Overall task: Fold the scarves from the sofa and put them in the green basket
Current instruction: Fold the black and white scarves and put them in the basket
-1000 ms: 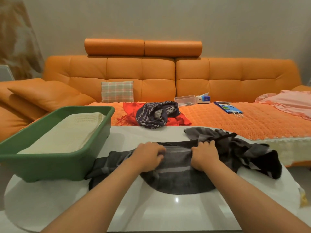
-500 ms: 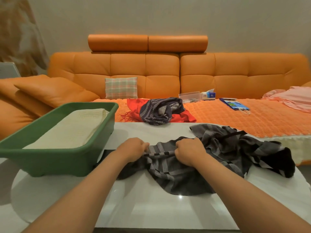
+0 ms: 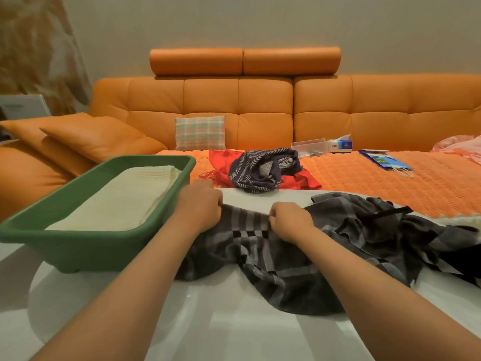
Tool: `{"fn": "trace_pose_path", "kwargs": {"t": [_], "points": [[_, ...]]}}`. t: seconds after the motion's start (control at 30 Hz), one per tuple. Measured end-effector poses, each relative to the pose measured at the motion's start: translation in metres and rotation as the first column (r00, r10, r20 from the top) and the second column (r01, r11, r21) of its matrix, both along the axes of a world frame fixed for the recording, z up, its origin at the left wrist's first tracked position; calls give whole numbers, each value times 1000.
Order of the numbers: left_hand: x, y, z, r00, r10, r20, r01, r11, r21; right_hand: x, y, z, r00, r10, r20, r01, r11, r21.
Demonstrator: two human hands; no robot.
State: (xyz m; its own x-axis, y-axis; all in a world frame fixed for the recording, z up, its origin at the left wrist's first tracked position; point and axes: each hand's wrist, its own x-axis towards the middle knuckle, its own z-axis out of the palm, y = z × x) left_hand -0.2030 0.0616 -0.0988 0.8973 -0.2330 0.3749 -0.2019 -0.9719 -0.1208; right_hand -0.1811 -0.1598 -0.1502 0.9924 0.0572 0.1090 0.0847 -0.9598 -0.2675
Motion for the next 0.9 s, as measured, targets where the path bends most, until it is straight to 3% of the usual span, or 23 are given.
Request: {"fn": "trace_pose_path", "kwargs": {"t": [0.1,0.17,0.23,0.3,0.37,0.43,0.5,0.53,0.6,0.67,0.7,0.8,0.9], "points": [[17,2,1,991,72,115,-39,962,-272,9,0,10,970,-180,163,114,930,350],[25,0,-4,995,104,-9,-91,825,-558,12,0,13,949,-262,174,151,865,479],[25,-5,-14,982,9,-186,-135,724,-676,13,-1,11,970,-225,89,160,871,464],[18,-6,-25,961,-62,-271,-127,768,-628,10,-1,3,990,-111,-89,137,915,379],[11,-1,-34,970,-67,-234,-75,833,-548,5,1,-5,983,-2,-183,52,962,269],[2,6,-40,973,-103,-207,-3,890,-455,-2,5,-7,998,54,-34,-48,986,159],[-11,12,-43,939,-169,-301,48,928,-369,-16,11,-1,972,150,183,-169,982,90],[-17,15,-45,920,-188,-343,70,942,-327,-23,13,2,955,218,202,-237,969,75],[-24,22,-49,909,-174,-378,80,964,-253,-39,17,4,941,336,39,-336,942,11],[-25,31,-56,912,-143,-384,47,967,-249,-49,17,1,937,321,-139,-336,936,-101],[-26,35,-57,913,-132,-386,28,964,-263,-52,16,0,942,296,-158,-319,936,-148],[-27,42,-62,927,-118,-356,29,969,-244,-58,7,2,964,239,-120,-259,947,-192],[-27,37,-54,956,-111,-271,41,967,-252,-60,-5,9,992,114,-44,-116,992,-55]]}}
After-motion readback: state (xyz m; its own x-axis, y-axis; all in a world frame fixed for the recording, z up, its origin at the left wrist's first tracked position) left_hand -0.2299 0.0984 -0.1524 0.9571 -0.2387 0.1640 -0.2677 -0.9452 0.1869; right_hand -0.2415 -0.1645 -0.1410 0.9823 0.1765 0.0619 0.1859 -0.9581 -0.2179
